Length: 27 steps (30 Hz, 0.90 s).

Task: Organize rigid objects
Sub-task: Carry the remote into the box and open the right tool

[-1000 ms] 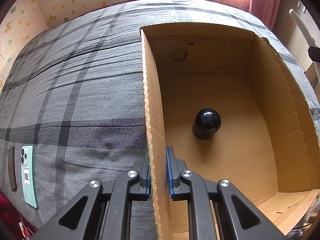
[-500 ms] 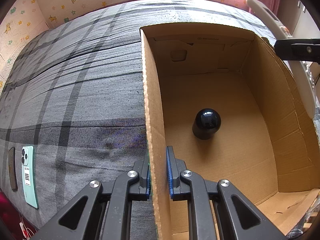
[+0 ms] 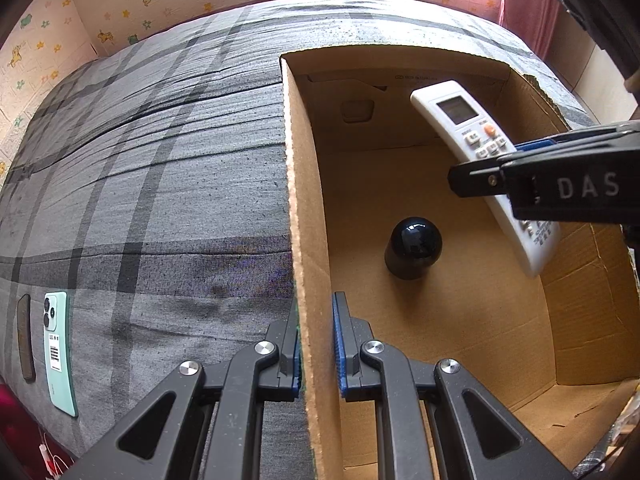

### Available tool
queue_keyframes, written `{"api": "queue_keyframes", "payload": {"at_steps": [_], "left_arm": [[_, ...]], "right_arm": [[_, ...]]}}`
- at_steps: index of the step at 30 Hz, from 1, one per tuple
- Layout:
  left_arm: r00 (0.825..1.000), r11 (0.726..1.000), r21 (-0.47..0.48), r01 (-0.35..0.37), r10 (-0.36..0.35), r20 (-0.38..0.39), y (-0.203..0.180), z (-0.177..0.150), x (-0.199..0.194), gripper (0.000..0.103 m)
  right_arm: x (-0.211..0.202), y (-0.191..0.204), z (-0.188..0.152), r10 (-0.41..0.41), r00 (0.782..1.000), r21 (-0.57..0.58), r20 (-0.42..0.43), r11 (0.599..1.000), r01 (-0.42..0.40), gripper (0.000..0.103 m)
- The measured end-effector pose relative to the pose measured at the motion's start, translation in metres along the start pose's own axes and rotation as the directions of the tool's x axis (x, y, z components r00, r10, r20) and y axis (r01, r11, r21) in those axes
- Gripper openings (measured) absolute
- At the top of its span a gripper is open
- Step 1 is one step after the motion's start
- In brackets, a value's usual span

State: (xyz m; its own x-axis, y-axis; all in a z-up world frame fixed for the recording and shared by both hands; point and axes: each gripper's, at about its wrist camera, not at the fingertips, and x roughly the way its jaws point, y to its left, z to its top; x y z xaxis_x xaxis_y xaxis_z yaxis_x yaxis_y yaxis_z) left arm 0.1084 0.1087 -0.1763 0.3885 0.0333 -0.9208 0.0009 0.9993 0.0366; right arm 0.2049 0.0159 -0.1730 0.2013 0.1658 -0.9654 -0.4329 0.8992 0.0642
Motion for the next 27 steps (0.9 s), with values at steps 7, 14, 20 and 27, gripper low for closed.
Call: {"api": "queue_keyframes", "payload": {"at_steps": [7,14,20,27], "left_arm": [[1.000,1.000,-0.002,0.003,-0.003,0.002,0.001,-0.001,0.000,0.014],[1.000,1.000,0.002,0.002,-0.002,0.001,0.001,-0.001,0.000,0.014],[1.000,1.000,0.003,0.002,-0.002,0.000,0.000,0.000,0.001,0.014],[1.000,1.000,0.005,0.000,0.000,0.000,0.001,0.000,0.001,0.014]], "right_arm": [[0.029,0.004,0.002,-0.011,0.998,0.015,-0.055,1.000,0.012,0.050],[0.042,0.003,0.003,-0.017,0.997,0.024,-0.079,1.000,0.019,0.050],[0.045,0.005,0.005,-0.019,0.996,0.023,-0.086,1.000,0.021,0.049],[0.044,0.003,0.009,-0.012,0.996,0.024,-0.091,1.000,0.014,0.050]]}}
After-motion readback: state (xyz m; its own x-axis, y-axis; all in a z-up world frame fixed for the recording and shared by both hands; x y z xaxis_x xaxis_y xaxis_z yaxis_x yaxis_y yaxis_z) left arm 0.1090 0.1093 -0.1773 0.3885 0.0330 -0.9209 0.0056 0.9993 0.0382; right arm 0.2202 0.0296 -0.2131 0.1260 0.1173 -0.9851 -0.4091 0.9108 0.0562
